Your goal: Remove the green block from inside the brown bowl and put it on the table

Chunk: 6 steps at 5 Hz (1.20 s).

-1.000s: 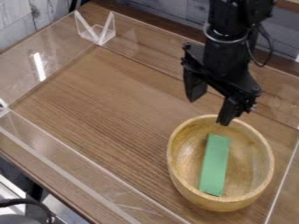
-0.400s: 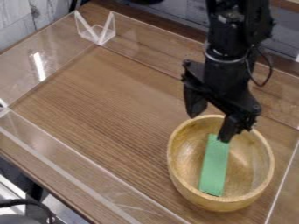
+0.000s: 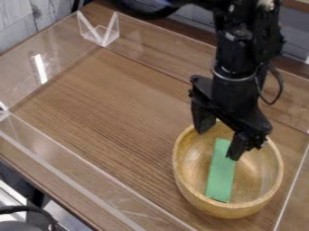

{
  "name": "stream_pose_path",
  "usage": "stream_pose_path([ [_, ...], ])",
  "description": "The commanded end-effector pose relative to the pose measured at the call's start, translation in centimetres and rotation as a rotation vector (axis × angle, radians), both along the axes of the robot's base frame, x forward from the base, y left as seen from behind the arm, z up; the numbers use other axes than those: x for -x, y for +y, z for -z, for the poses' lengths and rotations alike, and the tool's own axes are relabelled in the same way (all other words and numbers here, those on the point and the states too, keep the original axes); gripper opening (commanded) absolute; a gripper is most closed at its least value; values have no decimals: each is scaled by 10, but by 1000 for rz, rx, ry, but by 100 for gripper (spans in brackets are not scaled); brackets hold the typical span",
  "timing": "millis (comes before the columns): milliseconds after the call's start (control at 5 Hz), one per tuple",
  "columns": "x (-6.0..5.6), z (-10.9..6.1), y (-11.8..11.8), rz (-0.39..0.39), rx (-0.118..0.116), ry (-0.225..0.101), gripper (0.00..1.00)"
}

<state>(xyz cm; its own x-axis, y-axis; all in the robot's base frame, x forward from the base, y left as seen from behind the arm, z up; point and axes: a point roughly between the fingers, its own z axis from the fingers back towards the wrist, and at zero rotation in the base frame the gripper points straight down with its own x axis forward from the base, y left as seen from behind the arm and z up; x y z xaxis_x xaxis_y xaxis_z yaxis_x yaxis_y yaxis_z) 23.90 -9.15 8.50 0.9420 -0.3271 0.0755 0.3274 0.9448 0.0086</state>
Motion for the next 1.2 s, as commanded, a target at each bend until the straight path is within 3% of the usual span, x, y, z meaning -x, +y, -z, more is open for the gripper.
stream_pose_path([
  [0,-1,-3,-5,10,18,-26,100],
  [1000,3,30,-13,19,40,-18,100],
])
